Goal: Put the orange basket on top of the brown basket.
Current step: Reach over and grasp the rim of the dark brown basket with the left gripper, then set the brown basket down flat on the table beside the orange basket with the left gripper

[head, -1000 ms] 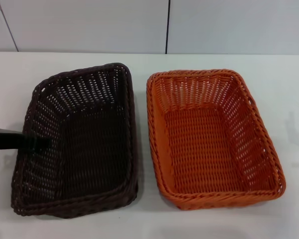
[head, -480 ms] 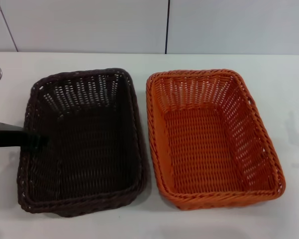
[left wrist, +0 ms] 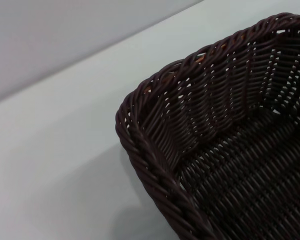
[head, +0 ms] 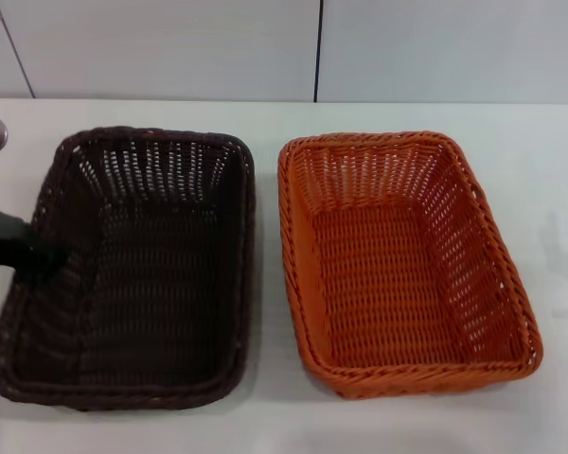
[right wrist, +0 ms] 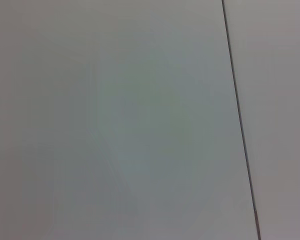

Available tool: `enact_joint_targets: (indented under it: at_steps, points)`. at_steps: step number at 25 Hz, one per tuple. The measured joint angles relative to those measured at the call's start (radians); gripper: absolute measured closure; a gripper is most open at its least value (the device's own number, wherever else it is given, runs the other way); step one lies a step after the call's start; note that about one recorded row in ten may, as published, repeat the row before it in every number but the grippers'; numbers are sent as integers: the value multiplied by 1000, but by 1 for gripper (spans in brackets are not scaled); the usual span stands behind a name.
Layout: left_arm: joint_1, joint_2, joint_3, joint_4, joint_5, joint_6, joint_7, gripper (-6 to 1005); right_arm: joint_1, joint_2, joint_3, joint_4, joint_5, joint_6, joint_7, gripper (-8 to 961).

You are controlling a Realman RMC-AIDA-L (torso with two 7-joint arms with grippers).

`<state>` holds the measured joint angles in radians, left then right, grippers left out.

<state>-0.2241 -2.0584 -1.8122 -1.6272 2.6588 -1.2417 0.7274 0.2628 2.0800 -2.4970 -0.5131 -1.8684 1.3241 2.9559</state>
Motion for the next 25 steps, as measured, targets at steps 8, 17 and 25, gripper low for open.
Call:
enact_joint_targets:
  at_steps: [8, 17, 25]
  points:
    - [-125, 3, -175, 50, -1, -168, 414, 701, -7, 1, 0, -11, 0, 24, 0, 273]
    - [-245, 3, -220, 151, -7, -235, 685, 699, -2, 1, 0, -21, 0, 26, 0, 278]
    - [-469, 0, -160, 461, -74, -58, 878, 696, 12, -1, 0, -21, -1, 26, 0, 281]
